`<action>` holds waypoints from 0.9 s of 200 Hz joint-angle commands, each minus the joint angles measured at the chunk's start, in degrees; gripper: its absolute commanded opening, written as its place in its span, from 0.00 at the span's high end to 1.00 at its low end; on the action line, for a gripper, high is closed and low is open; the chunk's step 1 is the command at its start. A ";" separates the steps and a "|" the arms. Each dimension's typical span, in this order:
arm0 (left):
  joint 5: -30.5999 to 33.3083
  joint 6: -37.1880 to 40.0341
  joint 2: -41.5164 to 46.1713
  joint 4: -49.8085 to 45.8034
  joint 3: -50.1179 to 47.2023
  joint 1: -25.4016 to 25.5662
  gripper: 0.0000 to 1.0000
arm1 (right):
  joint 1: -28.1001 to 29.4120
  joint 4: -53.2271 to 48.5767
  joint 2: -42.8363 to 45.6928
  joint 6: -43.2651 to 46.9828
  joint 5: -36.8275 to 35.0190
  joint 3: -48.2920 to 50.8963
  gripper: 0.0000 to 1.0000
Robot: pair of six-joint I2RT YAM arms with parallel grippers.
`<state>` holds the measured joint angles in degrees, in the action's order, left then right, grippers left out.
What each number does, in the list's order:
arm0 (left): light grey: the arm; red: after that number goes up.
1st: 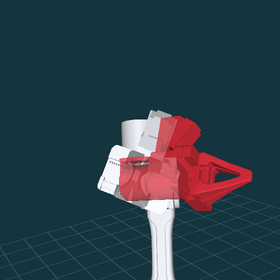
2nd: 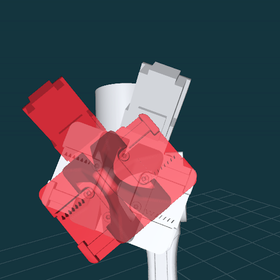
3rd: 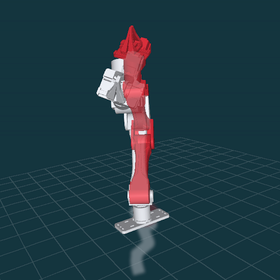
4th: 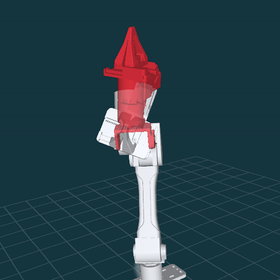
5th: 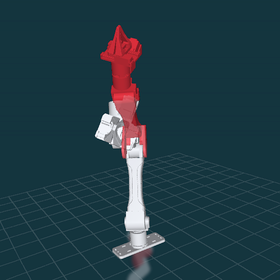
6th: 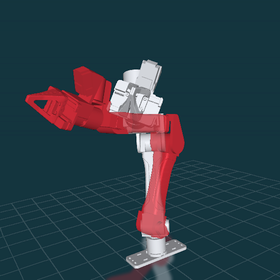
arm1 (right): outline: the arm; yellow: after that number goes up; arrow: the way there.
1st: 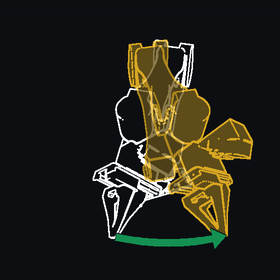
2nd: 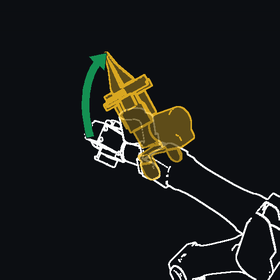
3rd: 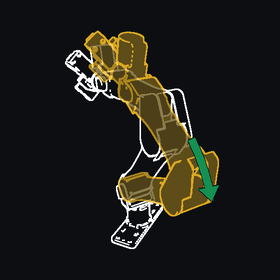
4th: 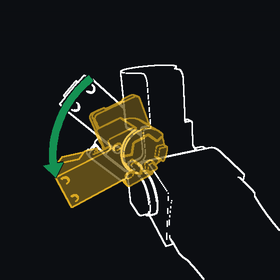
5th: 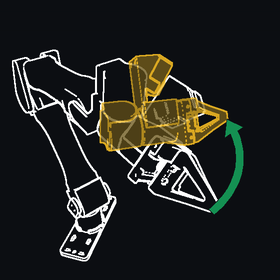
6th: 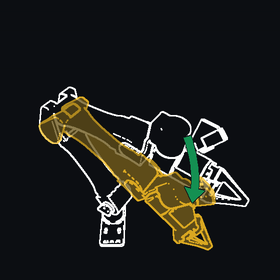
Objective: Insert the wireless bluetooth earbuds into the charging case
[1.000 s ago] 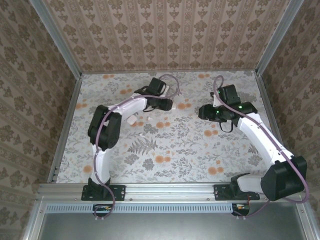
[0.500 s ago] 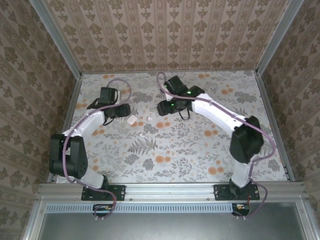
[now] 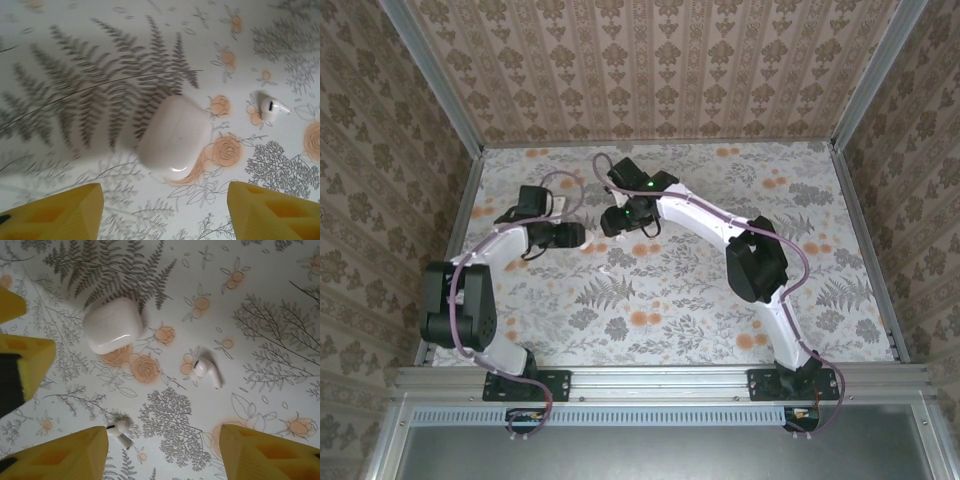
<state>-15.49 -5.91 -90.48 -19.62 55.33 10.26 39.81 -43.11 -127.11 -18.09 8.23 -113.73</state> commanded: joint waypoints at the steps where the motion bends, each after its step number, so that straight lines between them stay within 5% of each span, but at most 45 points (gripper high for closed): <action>1: -1.91 9.40 -3.53 -4.15 4.71 2.13 0.33 | -2.41 1.53 5.67 -4.29 1.71 8.13 0.38; 79: 6.72 17.94 -13.80 -12.59 13.50 5.38 0.30 | -11.02 9.24 22.05 -6.84 3.63 32.65 0.38; 180: 8.20 21.58 -19.75 -13.78 15.82 6.44 0.33 | -13.62 9.99 26.37 -6.81 3.85 36.13 0.37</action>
<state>-7.44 12.88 -108.86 -31.94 70.39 16.19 26.33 -33.80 -103.11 -24.25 11.05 -78.08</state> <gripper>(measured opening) 0.678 0.625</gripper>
